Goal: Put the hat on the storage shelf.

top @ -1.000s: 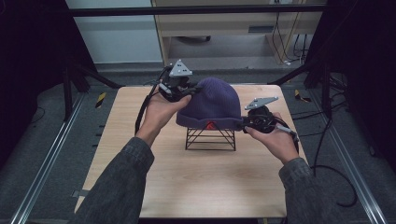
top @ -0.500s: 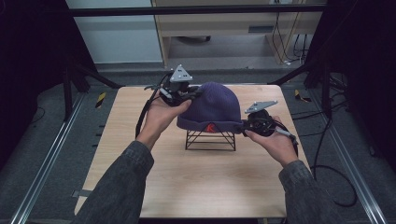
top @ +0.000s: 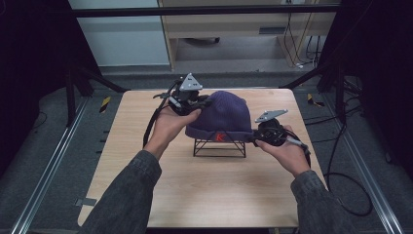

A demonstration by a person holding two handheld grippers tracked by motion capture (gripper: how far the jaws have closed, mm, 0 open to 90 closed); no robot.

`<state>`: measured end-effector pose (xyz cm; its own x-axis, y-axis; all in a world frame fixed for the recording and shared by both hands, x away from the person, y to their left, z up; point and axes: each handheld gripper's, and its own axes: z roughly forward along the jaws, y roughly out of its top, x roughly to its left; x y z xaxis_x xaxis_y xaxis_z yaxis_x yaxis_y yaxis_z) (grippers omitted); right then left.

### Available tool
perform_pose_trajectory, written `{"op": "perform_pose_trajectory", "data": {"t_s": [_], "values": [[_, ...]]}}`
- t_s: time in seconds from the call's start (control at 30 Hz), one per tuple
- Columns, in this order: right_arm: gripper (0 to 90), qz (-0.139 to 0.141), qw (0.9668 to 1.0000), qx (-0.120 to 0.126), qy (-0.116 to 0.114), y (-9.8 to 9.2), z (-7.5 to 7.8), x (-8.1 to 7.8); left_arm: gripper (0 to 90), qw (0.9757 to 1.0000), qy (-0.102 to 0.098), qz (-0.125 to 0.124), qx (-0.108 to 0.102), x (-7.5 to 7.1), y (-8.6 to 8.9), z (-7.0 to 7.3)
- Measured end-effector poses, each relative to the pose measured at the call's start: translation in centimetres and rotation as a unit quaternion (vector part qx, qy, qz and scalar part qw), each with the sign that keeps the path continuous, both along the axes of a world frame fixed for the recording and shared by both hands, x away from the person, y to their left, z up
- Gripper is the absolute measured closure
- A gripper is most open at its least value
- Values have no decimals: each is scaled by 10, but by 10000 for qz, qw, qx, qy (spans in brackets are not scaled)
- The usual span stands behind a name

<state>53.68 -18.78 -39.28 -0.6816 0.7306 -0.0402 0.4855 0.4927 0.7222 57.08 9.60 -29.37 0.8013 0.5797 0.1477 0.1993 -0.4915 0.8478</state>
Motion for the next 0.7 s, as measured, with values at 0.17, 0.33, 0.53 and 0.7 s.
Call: {"op": "perform_pose_trajectory", "data": {"t_s": [0.17, 0.33, 0.53, 0.7], "values": [[657, -15, 10000, 28, 33, 0, -6, 0, 787, 10000, 23, -24, -4, -1, 0, -4], [659, -24, 10000, 7, 88, 0, -10, -1, 786, 10000, 73, -25, -22, -1, 0, -10], [659, -33, 9999, -35, 103, -1, -16, -1, 786, 9999, 125, -49, -14, -3, -2, -17], [666, -62, 9999, -18, 127, -3, -23, -4, 786, 9998, 171, -113, 65, -5, -5, -25]]}}
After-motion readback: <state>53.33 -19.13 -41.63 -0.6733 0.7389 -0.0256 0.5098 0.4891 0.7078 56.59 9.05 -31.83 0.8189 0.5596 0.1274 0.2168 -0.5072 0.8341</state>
